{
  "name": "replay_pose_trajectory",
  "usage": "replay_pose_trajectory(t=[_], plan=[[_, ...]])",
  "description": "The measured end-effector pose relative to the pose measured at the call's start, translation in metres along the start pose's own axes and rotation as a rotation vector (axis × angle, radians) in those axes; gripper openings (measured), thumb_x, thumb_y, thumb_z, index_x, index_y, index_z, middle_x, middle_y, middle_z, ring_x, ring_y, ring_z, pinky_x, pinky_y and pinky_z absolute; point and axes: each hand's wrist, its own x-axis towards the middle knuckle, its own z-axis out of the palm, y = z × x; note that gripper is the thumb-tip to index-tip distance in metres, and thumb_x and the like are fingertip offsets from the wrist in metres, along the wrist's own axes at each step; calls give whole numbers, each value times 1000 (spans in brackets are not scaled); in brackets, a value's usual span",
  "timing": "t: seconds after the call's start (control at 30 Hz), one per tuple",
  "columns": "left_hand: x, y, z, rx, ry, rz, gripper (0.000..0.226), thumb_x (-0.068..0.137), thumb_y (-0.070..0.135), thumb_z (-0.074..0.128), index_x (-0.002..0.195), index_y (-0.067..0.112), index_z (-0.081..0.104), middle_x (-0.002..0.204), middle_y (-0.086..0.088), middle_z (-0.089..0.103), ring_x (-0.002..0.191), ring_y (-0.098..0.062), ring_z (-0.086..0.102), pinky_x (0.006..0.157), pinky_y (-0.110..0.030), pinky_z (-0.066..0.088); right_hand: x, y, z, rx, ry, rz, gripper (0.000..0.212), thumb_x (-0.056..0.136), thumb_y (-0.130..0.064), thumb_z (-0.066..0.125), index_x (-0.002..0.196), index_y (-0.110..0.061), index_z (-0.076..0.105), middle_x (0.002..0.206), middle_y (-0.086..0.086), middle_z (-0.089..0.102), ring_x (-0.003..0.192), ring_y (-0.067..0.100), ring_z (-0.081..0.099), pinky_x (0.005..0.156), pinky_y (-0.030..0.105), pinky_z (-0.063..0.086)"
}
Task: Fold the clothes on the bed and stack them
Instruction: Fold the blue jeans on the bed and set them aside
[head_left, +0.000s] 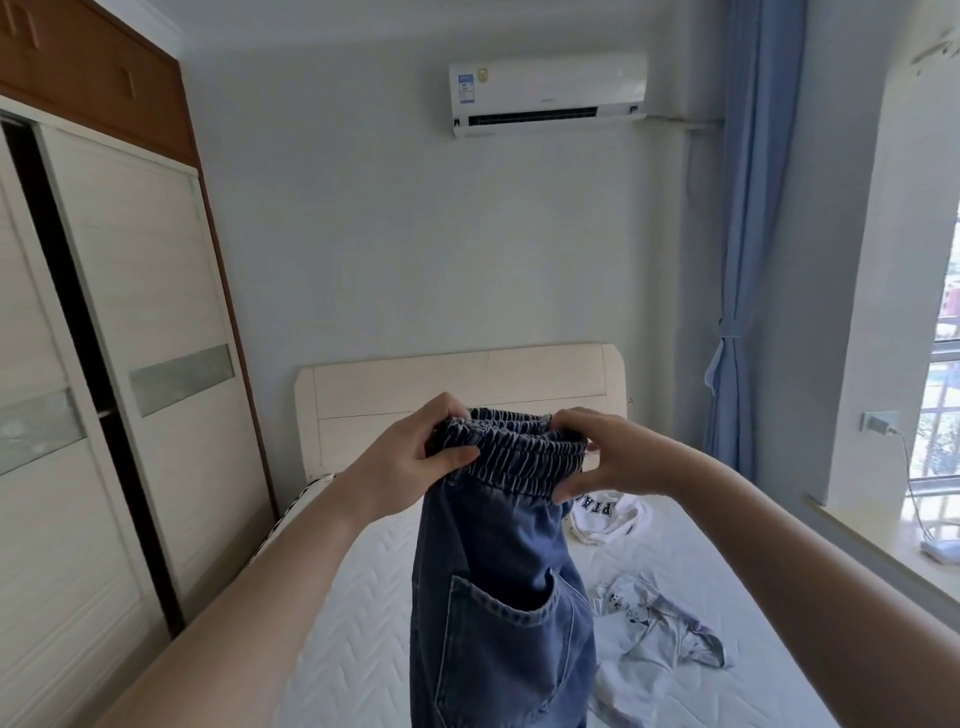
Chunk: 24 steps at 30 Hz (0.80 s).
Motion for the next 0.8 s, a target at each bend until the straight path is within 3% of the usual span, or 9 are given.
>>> replay_pose_trajectory(t=[0.1,0.2,0.27,0.33,0.47,0.6,0.73,0.8], plan=[[-5,-3,-1,26,-7,23,22,85,54,58,96,41,45,69,12,53,58,-4,45,59,-13,40,-2,-6,-2,-79,21,-4,79,54,-70,70,118,-25,60,115,-13,62,100,11,59,96,29,48],[-12,-9,-2,-64,27,18,20,84,46,62,94,40,45,80,17,60,71,-3,58,67,-11,46,-8,-12,-5,-55,221,25,71,51,-71,66,94,-14,66,83,-3,68,75,18,63,75,37,55],[-14,-14,-5,-121,50,26,22,85,37,65,95,36,46,91,16,62,88,-9,64,73,-18,54,-10,-18,-7,-17,345,34,71,50,-76,61,89,-16,64,76,-6,67,68,13,62,65,28,53],[-15,-18,-7,-126,68,43,27,88,24,71,95,33,47,93,14,62,90,-13,64,71,-21,55,-10,-25,-6,-10,460,44,66,50,-77,58,83,-20,59,70,-10,62,61,7,56,54,19,44],[-14,-18,-5,-129,96,65,37,83,6,71,98,31,48,86,14,60,75,-7,59,68,-16,50,-7,-34,-2,-149,609,49,66,55,-77,58,79,-15,52,65,-10,51,59,6,47,52,17,35],[-12,-18,-6,-184,66,53,35,81,4,67,99,27,48,81,12,56,70,-6,54,68,-18,49,-7,-38,3,-242,583,101,68,62,-73,58,84,-9,51,66,-6,47,58,12,43,52,18,32],[-12,-11,-16,-124,16,-25,43,81,12,65,105,37,39,84,12,54,66,-8,50,69,-34,50,-4,-48,10,-80,594,117,50,70,-53,77,85,-16,47,70,-5,51,62,12,43,55,24,36],[-10,-2,-29,-27,-97,-105,60,80,18,69,118,46,31,102,12,53,66,-11,54,71,-41,51,-2,-55,14,-17,599,113,47,69,-49,80,83,-24,42,68,-5,52,60,12,42,55,26,37]])
